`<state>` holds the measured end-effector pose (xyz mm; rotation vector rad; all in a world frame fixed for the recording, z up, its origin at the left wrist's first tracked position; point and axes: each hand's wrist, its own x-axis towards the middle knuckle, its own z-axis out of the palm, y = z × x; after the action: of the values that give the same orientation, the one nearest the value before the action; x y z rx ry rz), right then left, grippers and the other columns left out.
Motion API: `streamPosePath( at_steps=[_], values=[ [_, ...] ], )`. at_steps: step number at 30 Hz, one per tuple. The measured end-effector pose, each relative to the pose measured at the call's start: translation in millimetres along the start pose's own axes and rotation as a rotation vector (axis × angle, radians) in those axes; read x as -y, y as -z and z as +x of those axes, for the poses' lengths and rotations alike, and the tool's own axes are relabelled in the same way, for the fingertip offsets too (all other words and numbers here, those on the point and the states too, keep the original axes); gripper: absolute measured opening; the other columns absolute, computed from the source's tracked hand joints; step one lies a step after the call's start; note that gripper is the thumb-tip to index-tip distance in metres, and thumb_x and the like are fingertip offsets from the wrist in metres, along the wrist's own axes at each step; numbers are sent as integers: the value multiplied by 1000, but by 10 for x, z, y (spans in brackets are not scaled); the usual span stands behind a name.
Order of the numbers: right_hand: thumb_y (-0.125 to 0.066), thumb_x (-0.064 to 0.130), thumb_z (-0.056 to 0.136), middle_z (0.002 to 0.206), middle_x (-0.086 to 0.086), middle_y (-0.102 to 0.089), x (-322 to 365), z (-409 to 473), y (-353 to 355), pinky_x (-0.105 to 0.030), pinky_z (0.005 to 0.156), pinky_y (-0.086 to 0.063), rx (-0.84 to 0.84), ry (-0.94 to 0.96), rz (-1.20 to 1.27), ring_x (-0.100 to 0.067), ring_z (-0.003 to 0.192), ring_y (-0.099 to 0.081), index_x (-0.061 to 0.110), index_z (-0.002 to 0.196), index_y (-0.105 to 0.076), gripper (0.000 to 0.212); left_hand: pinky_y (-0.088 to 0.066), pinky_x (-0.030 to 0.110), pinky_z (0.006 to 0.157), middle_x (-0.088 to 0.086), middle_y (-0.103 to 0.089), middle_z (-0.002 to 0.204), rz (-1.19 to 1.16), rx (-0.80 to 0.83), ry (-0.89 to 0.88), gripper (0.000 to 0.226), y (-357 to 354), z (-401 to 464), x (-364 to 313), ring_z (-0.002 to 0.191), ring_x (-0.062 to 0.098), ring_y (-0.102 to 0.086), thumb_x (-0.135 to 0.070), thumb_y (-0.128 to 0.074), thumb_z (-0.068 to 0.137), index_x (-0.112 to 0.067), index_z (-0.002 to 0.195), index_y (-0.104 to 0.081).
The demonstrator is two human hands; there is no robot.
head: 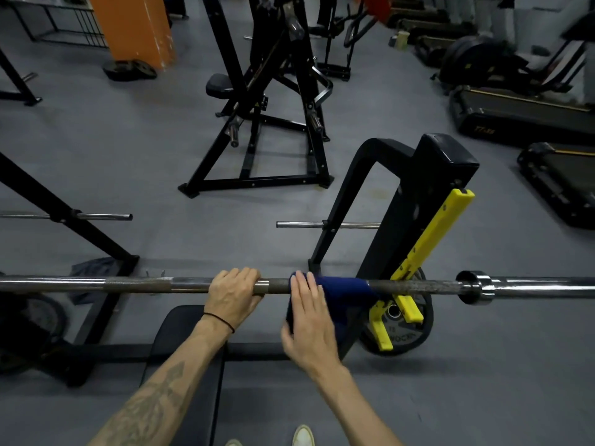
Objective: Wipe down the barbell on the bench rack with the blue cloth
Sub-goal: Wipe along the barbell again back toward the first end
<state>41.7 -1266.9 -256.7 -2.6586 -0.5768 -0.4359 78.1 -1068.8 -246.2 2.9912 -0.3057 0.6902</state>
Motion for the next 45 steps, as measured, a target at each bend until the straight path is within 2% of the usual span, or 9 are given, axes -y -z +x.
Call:
streamPosePath(
  at_steps=[6,9,13,19,22,27,33,39,45],
  values=[
    [-75,-1,77,165,-4,-35,-634,-110,223,-45,130,-5,-111,-244,-62,-20,158,-19,12,159,-36,92,-42,26,45,-2,-57,53,63,168,13,30,118,134,-10,42,22,-53,-28,-88,63,-19,67,-59],
    [-72,8,83,169,-8,-25,-238,34,69,-43,130,1,-143,-397,15,-21,160,-4,9,162,-27,90,-43,29,58,0,-69,75,98,464,38,17,306,359,-16,67,25,-66,-40,-60,84,-24,80,-64],
    [-73,15,79,170,-7,-24,42,63,22,-44,129,-8,46,21,-20,-22,159,-12,10,163,-23,98,-42,30,64,1,-71,85,33,685,65,19,366,496,-7,81,27,-67,-43,-52,84,-26,80,-59],
    [-77,-2,70,166,-10,-32,-669,-55,243,-50,129,-13,-71,-260,-133,-26,158,-19,8,159,-33,100,-41,31,63,-4,-53,80,-13,181,-7,23,132,43,44,70,19,-51,-31,-74,73,-22,87,-57],
    [-76,16,79,169,-17,-23,-207,76,73,-53,128,-10,-82,-357,-93,-31,159,-8,3,161,-24,97,-40,31,71,-6,-52,85,-31,134,33,22,83,45,-22,75,17,-47,-33,-71,74,-25,91,-59],
    [-76,9,75,171,-6,-18,-283,19,121,-43,129,-12,61,99,-128,-21,160,-13,12,164,-22,104,-44,35,73,-2,-53,90,-40,64,-43,30,71,-36,29,77,21,-51,-29,-71,75,-22,103,-61],
    [-79,5,73,169,-14,-23,-402,0,116,-54,127,-18,-123,-389,-104,-31,159,-12,4,161,-24,103,-44,37,75,0,-55,91,-69,-54,-44,45,26,-169,32,77,21,-51,-49,-58,95,-17,127,-59],
    [-73,9,77,171,-5,-20,-178,57,84,-42,129,-9,69,50,-61,-20,160,-10,12,164,-22,101,-45,37,70,0,-55,87,-70,-92,-96,38,-3,-170,70,72,21,-51,-51,-50,100,-17,110,-64],
    [-74,-2,73,168,-10,-28,-555,-70,205,-42,131,-5,-103,-313,-99,-26,159,-14,5,160,-31,98,-43,36,72,-1,-56,87,-93,-97,-30,36,16,-149,-4,74,21,-52,-52,-54,98,-19,108,-65]
  ],
)
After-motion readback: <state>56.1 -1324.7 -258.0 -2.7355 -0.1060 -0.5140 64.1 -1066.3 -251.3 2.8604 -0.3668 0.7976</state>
